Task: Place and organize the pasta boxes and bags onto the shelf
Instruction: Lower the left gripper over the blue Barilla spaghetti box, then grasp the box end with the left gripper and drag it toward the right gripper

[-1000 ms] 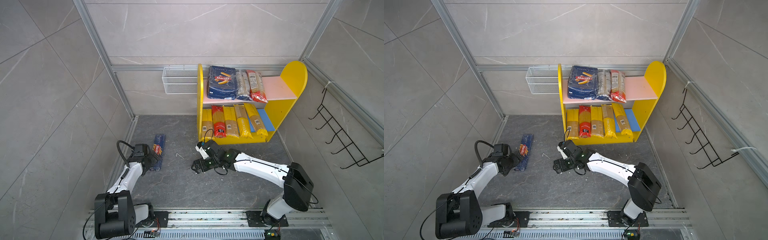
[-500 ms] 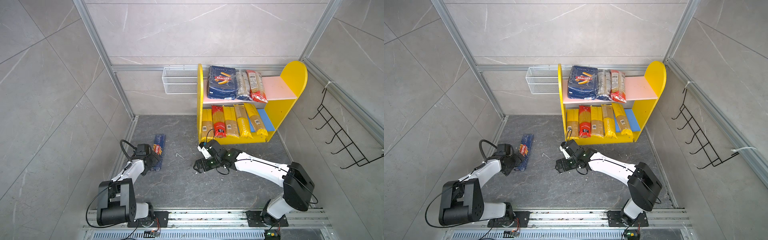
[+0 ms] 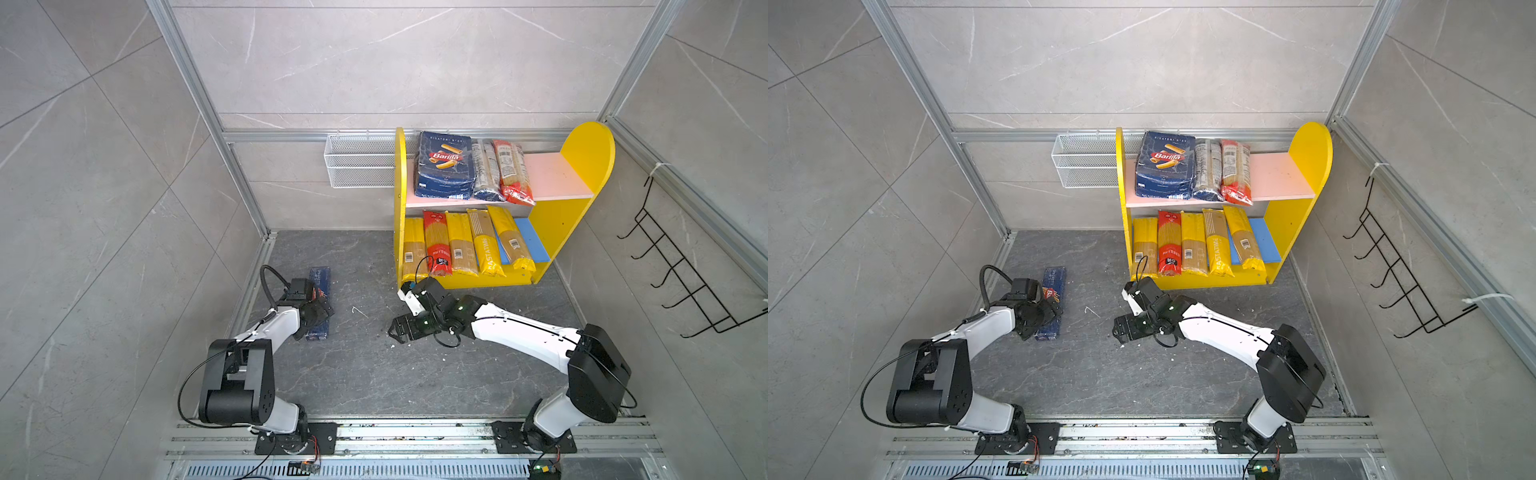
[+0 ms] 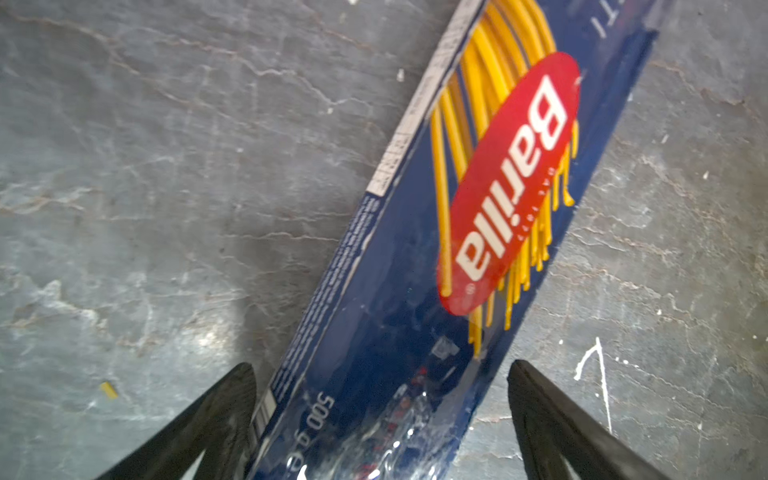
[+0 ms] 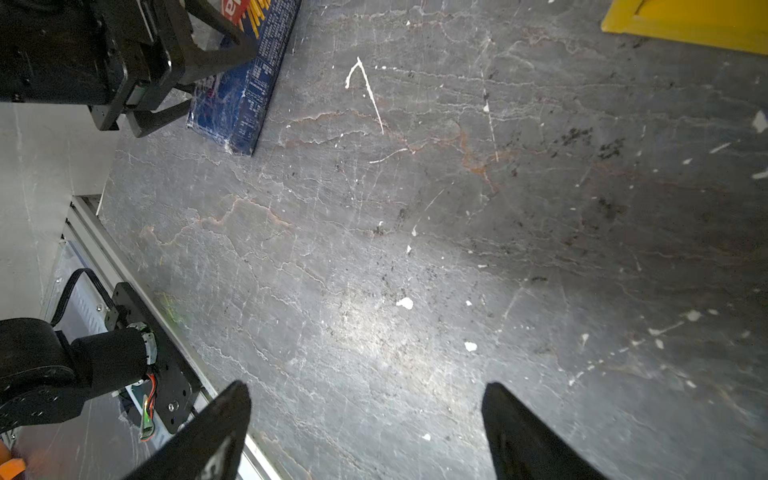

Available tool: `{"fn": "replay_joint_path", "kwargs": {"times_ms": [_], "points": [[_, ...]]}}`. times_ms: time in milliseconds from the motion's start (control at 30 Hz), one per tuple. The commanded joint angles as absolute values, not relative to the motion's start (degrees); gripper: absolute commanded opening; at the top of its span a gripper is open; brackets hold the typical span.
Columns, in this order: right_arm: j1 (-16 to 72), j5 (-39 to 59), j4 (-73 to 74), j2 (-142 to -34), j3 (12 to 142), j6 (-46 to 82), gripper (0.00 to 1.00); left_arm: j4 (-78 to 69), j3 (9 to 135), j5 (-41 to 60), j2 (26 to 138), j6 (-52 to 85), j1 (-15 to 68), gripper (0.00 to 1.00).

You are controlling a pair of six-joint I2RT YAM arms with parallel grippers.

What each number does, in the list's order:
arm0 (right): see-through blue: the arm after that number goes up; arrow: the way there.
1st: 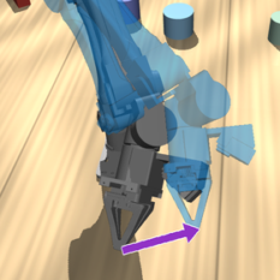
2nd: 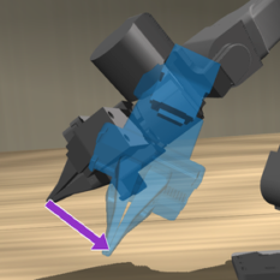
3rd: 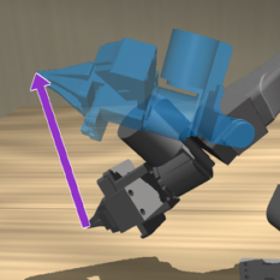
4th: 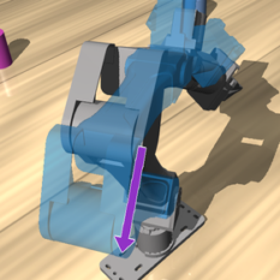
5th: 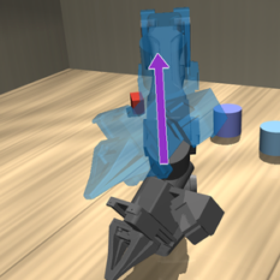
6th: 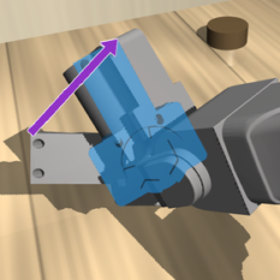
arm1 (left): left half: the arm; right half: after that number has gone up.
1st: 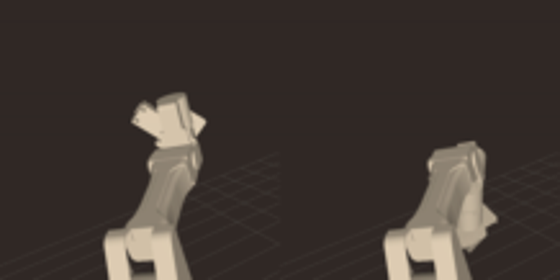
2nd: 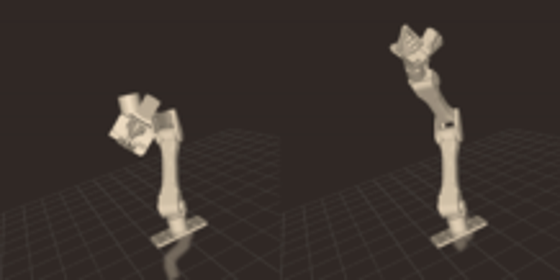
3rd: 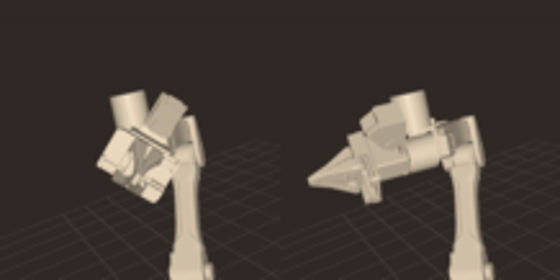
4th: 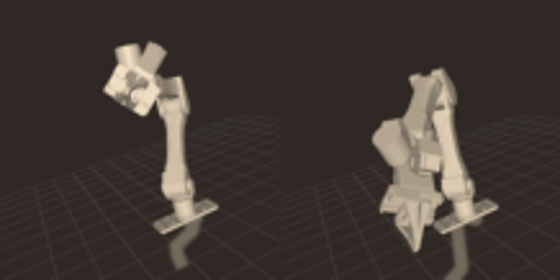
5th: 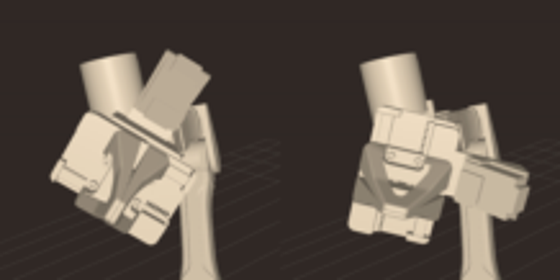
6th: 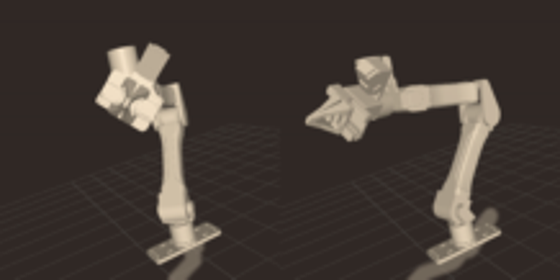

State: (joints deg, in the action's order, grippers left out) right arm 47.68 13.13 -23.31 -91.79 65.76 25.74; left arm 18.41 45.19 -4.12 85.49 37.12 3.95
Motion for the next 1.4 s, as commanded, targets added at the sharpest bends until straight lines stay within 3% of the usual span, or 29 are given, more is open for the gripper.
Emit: {"fn": "replay_joint_path", "kwargs": {"times_ms": [0, 600, 967, 1133, 1367], "points": [[47.4, 13.5, -24.4, -89.9, 64.8, 25.1, 0.89, 18.6, 47.4, -4.7, 87.0, 35.0, 4.8, 0.93], [46.8, 13.0, -25.6, -88.2, 63.3, 25.0, 0.89, 20.4, 50.3, -8.8, 93.4, 32.3, 12.0, 0.89], [46.5, 12.2, -26.7, -84.7, 60.9, 25.6, 0.89, 23.2, 48.8, -9.1, 93.1, 33.3, 18.6, 0.69], [46.5, 11.6, -27.0, -81.8, 58.7, 26.5, 0.89, 24.6, 47.1, -9.0, 90.0, 36.4, 24.1, 0.50], [46.6, 9.9, -28.7, -75.2, 54.2, 27.9, 0.89, 25.9, 44.3, -8.8, 84.5, 43.7, 33.6, 0.44]]}}
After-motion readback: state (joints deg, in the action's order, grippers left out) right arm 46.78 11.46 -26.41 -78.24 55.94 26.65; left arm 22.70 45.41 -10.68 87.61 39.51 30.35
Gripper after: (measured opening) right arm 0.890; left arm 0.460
